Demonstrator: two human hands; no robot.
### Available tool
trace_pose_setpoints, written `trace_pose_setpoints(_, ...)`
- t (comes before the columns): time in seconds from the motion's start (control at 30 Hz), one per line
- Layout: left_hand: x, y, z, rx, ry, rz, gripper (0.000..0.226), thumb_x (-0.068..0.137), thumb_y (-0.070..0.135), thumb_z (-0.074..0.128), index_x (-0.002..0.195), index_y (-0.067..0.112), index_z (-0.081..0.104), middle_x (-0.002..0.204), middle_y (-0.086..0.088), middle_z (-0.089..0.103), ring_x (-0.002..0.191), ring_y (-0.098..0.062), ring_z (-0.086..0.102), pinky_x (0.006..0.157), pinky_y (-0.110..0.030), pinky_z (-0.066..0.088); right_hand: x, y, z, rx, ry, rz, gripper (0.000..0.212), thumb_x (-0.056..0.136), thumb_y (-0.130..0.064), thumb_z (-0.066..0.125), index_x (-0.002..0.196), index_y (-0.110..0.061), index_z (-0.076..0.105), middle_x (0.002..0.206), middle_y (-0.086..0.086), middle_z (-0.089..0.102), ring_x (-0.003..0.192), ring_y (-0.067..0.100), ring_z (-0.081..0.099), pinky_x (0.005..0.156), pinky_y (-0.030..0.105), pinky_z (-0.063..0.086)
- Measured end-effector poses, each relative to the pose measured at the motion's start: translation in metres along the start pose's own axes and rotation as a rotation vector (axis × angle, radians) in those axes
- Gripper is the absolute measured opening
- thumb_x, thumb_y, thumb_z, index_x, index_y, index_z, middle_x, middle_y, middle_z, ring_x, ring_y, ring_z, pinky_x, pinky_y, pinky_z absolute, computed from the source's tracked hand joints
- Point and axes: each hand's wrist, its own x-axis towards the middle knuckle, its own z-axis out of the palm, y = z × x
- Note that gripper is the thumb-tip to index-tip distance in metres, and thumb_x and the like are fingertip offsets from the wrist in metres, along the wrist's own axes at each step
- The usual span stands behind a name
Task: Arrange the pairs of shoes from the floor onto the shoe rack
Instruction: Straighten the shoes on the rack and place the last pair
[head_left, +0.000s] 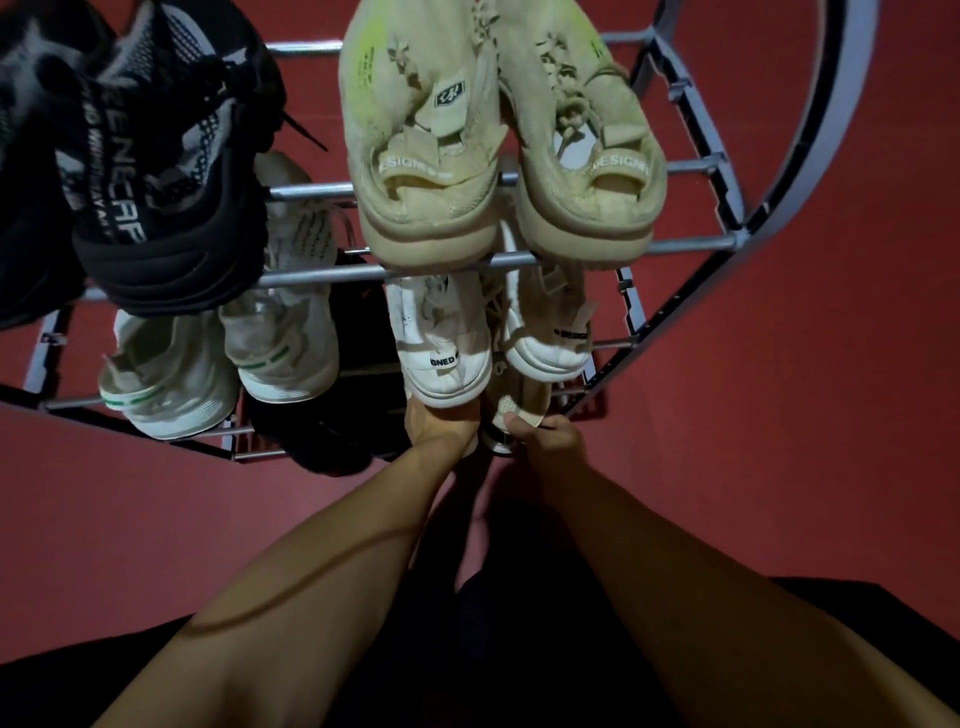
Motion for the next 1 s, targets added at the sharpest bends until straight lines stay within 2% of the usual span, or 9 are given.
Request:
trace_pose_setpoints(0.07, -0.006, 0.004, -0.01, -0.001, 0.009, -0.024, 0.051, 0.078, 0.064, 0.058, 0.111, 0.026, 0.067, 0.112, 0.001, 0.072, 0.107, -0.022, 0.068, 0.076, -0.019, 0.04, -0.005, -0.007, -0.003, -0.025, -0.021, 0.006, 0.038, 0.062, -0.035, 0.083, 0.089, -0.01, 0.073, 0.09, 0.012, 0.074, 0.082, 0.026, 0.071, 0.072, 0.037, 0.057)
trace_pose_setpoints(0.13, -0.018, 0.004, -0.02, 0.038, 0.003, 0.004, 0.048, 0.073, 0.062, 0.059, 0.102, 0.025, 0.067, 0.101, 0.0, 0.073, 0.097, -0.025, 0.071, 0.07, -0.024, 0.043, -0.008, -0.015, -0.01, -0.083, -0.025, -0.005, 0.051, 0.065, -0.03, 0.085, 0.104, -0.004, 0.064, 0.103, 0.012, 0.072, 0.087, 0.023, 0.07, 0.072, 0.033, 0.059)
trace_pose_setpoints(0.3, -0.05, 0.0, -0.045, 0.031, -0.04, 0.132, 0.039, 0.072, 0.051, 0.069, 0.1, 0.023, 0.071, 0.101, -0.001, 0.074, 0.095, -0.027, 0.071, 0.08, -0.037, 0.058, -0.021, -0.042, -0.029, -0.672, 0.134, -0.2, 0.086, 0.054, -0.061, 0.073, 0.123, -0.012, 0.056, 0.119, 0.012, 0.063, 0.109, 0.033, 0.061, 0.094, 0.043, 0.052)
trace_pose_setpoints(0.4, -0.06, -0.003, -0.063, 0.066, -0.084, 0.169, 0.029, 0.077, 0.049, 0.071, 0.083, 0.021, 0.066, 0.081, 0.01, 0.064, 0.085, -0.021, 0.067, 0.077, -0.035, 0.057, -0.038, -0.071, -0.04, -0.843, -0.115, -0.206, 0.073, 0.053, -0.06, 0.073, 0.111, -0.018, 0.063, 0.109, 0.004, 0.069, 0.1, 0.023, 0.066, 0.084, 0.032, 0.053)
trace_pose_setpoints(0.47, -0.069, -0.004, -0.078, 0.102, -0.103, 0.206, 0.024, 0.084, 0.043, 0.069, 0.074, 0.023, 0.059, 0.077, 0.012, 0.059, 0.082, -0.019, 0.064, 0.077, -0.033, 0.054, -0.056, -0.094, -0.047, -0.963, -0.325, -0.193, 0.044, 0.069, -0.039, 0.081, 0.102, -0.014, 0.065, 0.098, 0.001, 0.069, 0.086, 0.016, 0.065, 0.073, 0.025, 0.05)
trace_pose_setpoints(0.53, -0.078, -0.008, -0.093, 0.15, -0.117, 0.246, 0.025, 0.084, 0.042, 0.069, 0.071, 0.025, 0.056, 0.074, 0.012, 0.061, 0.079, -0.018, 0.064, 0.072, -0.031, 0.051, -0.074, -0.114, -0.052, -1.051, -0.454, -0.258, 0.034, 0.077, -0.025, 0.079, 0.101, -0.005, 0.067, 0.094, 0.004, 0.071, 0.083, 0.02, 0.066, 0.077, 0.029, 0.051)
trace_pose_setpoints(0.63, -0.094, -0.012, -0.113, 0.221, -0.153, 0.298, 0.025, 0.085, 0.041, 0.068, 0.07, 0.026, 0.055, 0.067, 0.009, 0.063, 0.071, -0.016, 0.063, 0.066, -0.03, 0.048, -0.09, -0.132, -0.06, -1.054, -0.537, -0.352, 0.034, 0.081, -0.023, 0.078, 0.11, -0.011, 0.064, 0.103, 0.003, 0.073, 0.093, 0.02, 0.069, 0.089, 0.035, 0.055)
trace_pose_setpoints(0.77, -0.109, -0.015, -0.142, 0.258, -0.214, 0.358, 0.021, 0.084, 0.036, 0.067, 0.071, 0.023, 0.057, 0.06, 0.009, 0.065, 0.063, -0.01, 0.064, 0.068, -0.034, 0.056, -0.098, -0.132, -0.071, -0.909, -0.638, -0.345, 0.037, 0.081, -0.022, 0.078, 0.114, -0.014, 0.063, 0.103, 0.001, 0.071, 0.096, 0.02, 0.07, 0.091, 0.034, 0.056)
trace_pose_setpoints(1.0, -0.121, -0.009, -0.184, 0.455, -0.396, 0.609, 0.019, 0.088, 0.038, 0.068, 0.078, 0.025, 0.058, 0.064, 0.011, 0.068, 0.059, -0.003, 0.061, 0.064, -0.03, 0.053, -0.102, -0.13, -0.068, -0.966, -0.649, -0.442, 0.04, 0.079, -0.026, 0.08, 0.115, -0.023, 0.063, 0.11, -0.007, 0.067, 0.102, 0.015, 0.066, 0.096, 0.036, 0.053)
